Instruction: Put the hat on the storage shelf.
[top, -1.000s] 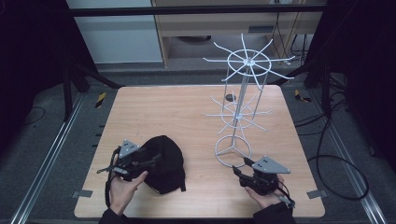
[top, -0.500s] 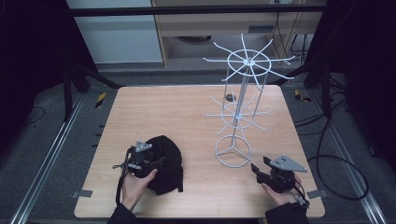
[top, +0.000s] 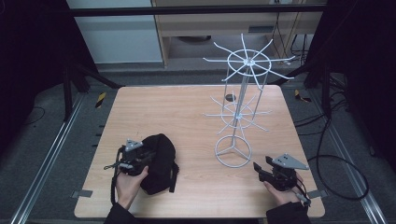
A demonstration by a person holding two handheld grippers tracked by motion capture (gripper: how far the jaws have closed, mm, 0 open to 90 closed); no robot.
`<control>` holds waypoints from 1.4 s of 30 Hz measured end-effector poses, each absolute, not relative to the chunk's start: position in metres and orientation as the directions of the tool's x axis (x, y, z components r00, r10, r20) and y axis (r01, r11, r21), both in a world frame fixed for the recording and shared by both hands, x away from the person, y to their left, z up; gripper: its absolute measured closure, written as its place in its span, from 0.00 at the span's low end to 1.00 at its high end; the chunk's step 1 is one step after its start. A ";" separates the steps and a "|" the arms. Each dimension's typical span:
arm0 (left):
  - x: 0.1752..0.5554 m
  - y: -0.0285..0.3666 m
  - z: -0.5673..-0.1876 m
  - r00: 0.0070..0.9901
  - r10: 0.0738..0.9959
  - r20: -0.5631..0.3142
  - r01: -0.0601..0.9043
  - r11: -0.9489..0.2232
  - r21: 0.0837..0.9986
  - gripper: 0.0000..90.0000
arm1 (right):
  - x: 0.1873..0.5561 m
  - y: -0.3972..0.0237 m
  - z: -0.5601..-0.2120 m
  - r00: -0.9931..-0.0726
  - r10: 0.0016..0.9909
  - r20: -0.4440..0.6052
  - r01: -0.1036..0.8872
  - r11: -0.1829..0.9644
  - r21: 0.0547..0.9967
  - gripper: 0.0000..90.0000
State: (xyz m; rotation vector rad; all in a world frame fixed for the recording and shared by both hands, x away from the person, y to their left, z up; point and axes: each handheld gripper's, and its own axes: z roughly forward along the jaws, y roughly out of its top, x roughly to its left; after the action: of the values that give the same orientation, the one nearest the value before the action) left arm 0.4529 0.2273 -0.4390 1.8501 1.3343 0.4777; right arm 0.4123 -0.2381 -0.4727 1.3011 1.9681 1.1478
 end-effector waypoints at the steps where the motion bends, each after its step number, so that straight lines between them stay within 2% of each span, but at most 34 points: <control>1: 0.450 0.230 -0.434 0.389 0.910 -0.145 0.598 -0.129 0.791 0.88 | 0.413 -0.239 -0.473 -0.409 0.912 0.032 0.477 0.183 0.860 0.49; 8: 0.431 0.240 -0.404 0.472 0.870 -0.144 0.446 -0.094 0.890 0.88 | 0.413 -0.240 -0.473 -0.406 0.913 0.031 0.475 0.181 0.861 0.48; 16: 0.415 0.252 -0.374 0.547 0.824 -0.147 0.309 -0.035 0.950 0.88 | 0.413 -0.242 -0.473 -0.402 0.915 0.028 0.469 0.179 0.865 0.47; 34: 0.392 0.253 -0.305 0.643 0.755 -0.132 0.075 0.110 0.991 0.88 | 0.414 -0.242 -0.474 -0.390 0.921 0.010 0.454 0.183 0.872 0.44; 42: 0.397 0.242 -0.282 0.679 0.719 -0.147 0.028 0.174 0.984 0.88 | 0.415 -0.242 -0.475 -0.393 0.919 -0.001 0.449 0.193 0.873 0.43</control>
State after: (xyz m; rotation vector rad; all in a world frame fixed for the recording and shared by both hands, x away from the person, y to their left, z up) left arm 0.3967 0.2419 -0.2815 1.3219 0.7022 0.5516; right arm 0.4148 -0.2415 -0.4746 1.2744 1.9322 1.1323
